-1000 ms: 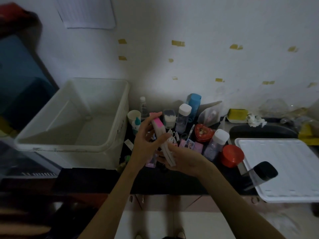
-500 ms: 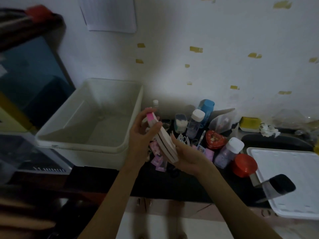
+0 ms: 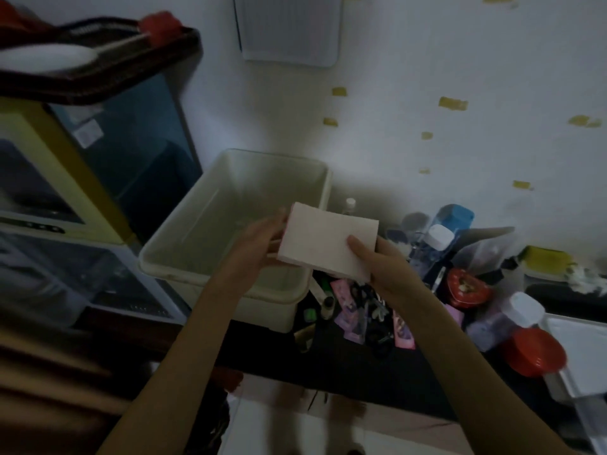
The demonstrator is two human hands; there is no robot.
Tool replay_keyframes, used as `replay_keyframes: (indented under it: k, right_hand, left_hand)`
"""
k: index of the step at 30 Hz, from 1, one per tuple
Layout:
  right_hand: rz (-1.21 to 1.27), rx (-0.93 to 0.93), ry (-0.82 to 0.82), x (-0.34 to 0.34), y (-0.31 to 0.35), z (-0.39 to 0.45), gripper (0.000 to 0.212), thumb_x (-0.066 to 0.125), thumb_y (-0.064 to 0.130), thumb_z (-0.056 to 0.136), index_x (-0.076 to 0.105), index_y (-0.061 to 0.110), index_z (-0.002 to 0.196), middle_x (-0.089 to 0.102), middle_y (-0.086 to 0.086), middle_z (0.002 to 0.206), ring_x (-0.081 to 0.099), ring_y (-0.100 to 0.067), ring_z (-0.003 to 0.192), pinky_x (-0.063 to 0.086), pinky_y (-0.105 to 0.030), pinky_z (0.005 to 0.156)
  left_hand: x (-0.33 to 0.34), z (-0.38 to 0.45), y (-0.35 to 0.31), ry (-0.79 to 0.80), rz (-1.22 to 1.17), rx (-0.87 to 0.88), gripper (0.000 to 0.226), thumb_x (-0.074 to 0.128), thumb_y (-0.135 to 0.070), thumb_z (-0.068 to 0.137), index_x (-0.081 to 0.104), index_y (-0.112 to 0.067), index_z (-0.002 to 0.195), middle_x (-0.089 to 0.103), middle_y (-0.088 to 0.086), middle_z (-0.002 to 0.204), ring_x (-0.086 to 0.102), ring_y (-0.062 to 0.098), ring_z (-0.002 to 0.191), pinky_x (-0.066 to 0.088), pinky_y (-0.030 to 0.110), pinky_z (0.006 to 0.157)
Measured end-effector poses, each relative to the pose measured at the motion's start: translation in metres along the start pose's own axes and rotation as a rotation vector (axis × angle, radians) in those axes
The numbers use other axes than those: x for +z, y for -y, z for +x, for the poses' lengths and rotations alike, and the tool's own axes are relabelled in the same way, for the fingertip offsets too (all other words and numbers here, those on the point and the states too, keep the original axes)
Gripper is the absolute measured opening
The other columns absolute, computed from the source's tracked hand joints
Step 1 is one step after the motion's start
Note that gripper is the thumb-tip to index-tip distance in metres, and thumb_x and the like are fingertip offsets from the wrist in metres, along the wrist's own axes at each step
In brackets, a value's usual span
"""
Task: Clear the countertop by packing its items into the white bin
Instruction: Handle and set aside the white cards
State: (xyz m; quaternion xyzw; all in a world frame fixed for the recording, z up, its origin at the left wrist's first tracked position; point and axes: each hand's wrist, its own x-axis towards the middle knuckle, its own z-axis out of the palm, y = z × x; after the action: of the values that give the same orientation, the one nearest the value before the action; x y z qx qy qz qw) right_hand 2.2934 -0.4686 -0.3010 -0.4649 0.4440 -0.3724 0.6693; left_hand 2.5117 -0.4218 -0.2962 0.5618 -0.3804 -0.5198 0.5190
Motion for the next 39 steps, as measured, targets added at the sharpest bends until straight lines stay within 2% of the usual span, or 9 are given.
replay_keyframes:
  k: [4,10,13,20,23,25,31,35,39]
  right_hand:
    - [-0.200,-0.072,0.054,0.015,0.002,0.026,0.029,0.058,0.025,0.097,0.057,0.015,0.124,0.069,-0.005,0.114,0.068,-0.019,0.099,0.058,-0.036,0.084]
    - [-0.144,0.125,0.201,0.030,0.013,0.079,0.030,0.046,0.033,0.102,0.058,0.012,0.119,0.068,0.000,0.105,0.067,-0.016,0.091,0.056,-0.027,0.068]
    - [-0.152,0.178,0.224,0.038,0.011,0.107,0.036,0.049,0.032,0.102,0.057,0.009,0.127,0.067,-0.004,0.116,0.066,-0.018,0.100,0.057,-0.025,0.067]
    - [-0.557,0.055,0.346,0.075,0.011,0.158,0.035,0.055,0.024,0.099,0.051,0.010,0.131,0.061,-0.009,0.119,0.064,-0.021,0.100,0.058,-0.030,0.076]
    - [-0.699,0.112,0.406,0.092,0.002,0.178,0.031,0.054,0.020,0.099,0.053,0.009,0.128,0.061,-0.012,0.119,0.064,-0.024,0.102,0.060,-0.036,0.080]
    - [-0.744,0.139,0.386,0.103,-0.004,0.189,0.032,0.054,0.018,0.099,0.053,0.008,0.130,0.059,-0.013,0.120,0.064,-0.027,0.103,0.060,-0.040,0.082]
    - [-0.535,0.221,0.127,0.116,-0.019,0.198,0.033,0.053,0.029,0.099,0.056,0.009,0.125,0.063,-0.012,0.120,0.064,-0.027,0.103,0.058,-0.044,0.086]
    - [-0.469,0.249,0.109,0.116,-0.018,0.189,0.036,0.061,0.036,0.094,0.060,0.012,0.120,0.068,-0.006,0.109,0.067,-0.024,0.099,0.059,-0.040,0.084]
    - [-0.486,0.114,0.040,0.099,-0.008,0.170,0.016,0.058,0.030,0.097,0.059,0.022,0.110,0.068,0.000,0.100,0.068,-0.015,0.088,0.058,-0.024,0.071]
  left_hand:
    - [-0.008,0.025,0.007,-0.090,0.053,-0.011,0.028,0.058,-0.033,0.095,0.064,-0.017,0.118,0.070,0.001,0.107,0.067,0.015,0.089,0.056,0.024,0.064]
    - [-0.040,0.048,0.004,-0.144,0.020,-0.082,0.029,0.056,-0.027,0.096,0.061,-0.013,0.122,0.070,0.006,0.112,0.067,0.021,0.100,0.058,0.034,0.080]
    - [-0.059,0.060,0.000,-0.178,0.040,-0.109,0.027,0.058,-0.028,0.095,0.061,-0.019,0.121,0.071,0.003,0.114,0.067,0.023,0.105,0.057,0.038,0.086]
    - [-0.110,0.082,-0.002,-0.137,0.191,-0.246,0.035,0.059,-0.026,0.095,0.054,-0.024,0.129,0.063,0.004,0.125,0.061,0.025,0.113,0.050,0.047,0.098]
    - [-0.134,0.098,0.001,-0.048,0.259,-0.334,0.040,0.060,-0.019,0.094,0.052,-0.019,0.134,0.062,0.004,0.126,0.060,0.023,0.112,0.054,0.040,0.088]
    - [-0.146,0.112,0.009,-0.003,0.295,-0.367,0.038,0.062,-0.018,0.093,0.054,-0.019,0.131,0.063,0.003,0.123,0.062,0.020,0.109,0.055,0.035,0.081]
    - [-0.163,0.150,0.025,0.039,0.202,-0.396,0.047,0.068,-0.022,0.089,0.052,-0.017,0.133,0.062,0.006,0.127,0.061,0.029,0.114,0.054,0.043,0.085]
    - [-0.164,0.156,0.027,0.164,0.104,-0.450,0.071,0.082,-0.032,0.066,0.057,-0.017,0.130,0.067,0.007,0.120,0.065,0.025,0.106,0.055,0.038,0.077]
    - [-0.145,0.152,0.019,0.301,0.010,-0.416,0.039,0.064,-0.020,0.089,0.058,-0.014,0.127,0.069,0.005,0.108,0.066,0.021,0.096,0.057,0.033,0.071]
